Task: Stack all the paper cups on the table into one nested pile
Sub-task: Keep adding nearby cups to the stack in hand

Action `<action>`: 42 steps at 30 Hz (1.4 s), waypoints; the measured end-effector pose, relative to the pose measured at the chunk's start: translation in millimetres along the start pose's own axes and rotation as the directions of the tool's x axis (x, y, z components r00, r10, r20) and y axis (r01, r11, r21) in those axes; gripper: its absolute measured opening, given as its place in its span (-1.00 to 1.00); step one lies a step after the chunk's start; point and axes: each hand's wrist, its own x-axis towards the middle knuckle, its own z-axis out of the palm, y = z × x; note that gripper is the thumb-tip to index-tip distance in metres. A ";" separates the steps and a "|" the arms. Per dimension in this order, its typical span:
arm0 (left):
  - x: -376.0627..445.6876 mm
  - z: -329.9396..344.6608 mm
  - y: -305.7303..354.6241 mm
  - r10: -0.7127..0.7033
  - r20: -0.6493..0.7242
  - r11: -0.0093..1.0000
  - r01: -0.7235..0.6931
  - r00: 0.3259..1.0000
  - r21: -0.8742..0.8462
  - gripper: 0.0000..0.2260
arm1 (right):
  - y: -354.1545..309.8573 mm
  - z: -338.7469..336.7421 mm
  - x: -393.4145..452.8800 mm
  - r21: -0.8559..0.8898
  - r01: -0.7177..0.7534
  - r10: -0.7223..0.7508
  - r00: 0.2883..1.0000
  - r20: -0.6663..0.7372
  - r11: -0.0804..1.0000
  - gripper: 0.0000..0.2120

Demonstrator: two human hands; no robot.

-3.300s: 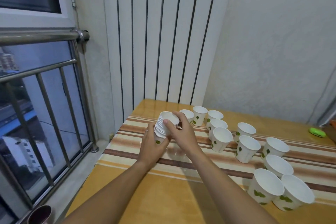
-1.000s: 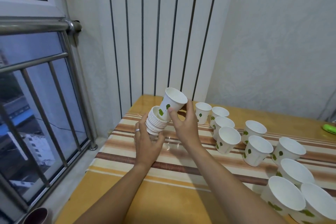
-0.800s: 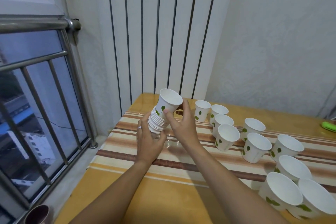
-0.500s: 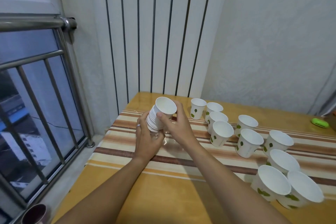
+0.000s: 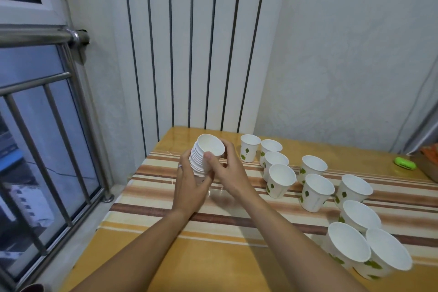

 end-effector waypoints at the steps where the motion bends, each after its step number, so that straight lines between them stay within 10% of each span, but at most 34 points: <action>1: -0.3 4.8 4.6 0.009 0.012 1.000 -0.009 1.000 -0.019 -0.41 | 1.7 -3.3 0.9 0.015 0.000 0.000 1.000 -0.015 1.000 -0.53; 11: -19.2 40.8 18.6 -0.019 0.056 0.996 0.024 0.998 -0.084 -0.44 | 19.6 -32.9 -33.3 -0.089 0.028 -0.046 0.977 -0.209 0.996 -0.42; 17: -30.4 40.4 24.9 -0.016 0.074 0.996 0.023 0.997 -0.089 -0.38 | 30.3 -41.8 -59.7 -0.302 -0.078 -0.141 0.756 -0.639 0.950 -0.70; 22: -43.8 44.9 39.1 -0.016 0.148 0.989 0.038 0.989 -0.144 -0.39 | 34.2 -49.0 -65.5 -0.349 -0.343 -0.074 0.612 -0.787 0.872 -0.54; 30: -39.0 48.7 41.4 -0.036 0.214 0.993 0.060 0.976 -0.105 -0.31 | 54.5 -66.3 -52.7 -0.420 -0.395 -0.038 0.690 -0.723 0.817 -0.21; 42: -34.1 43.9 31.8 -0.039 0.208 0.991 0.064 0.977 -0.115 -0.35 | 57.0 -76.1 -42.6 -0.513 -0.393 -0.054 0.753 -0.656 0.764 -0.34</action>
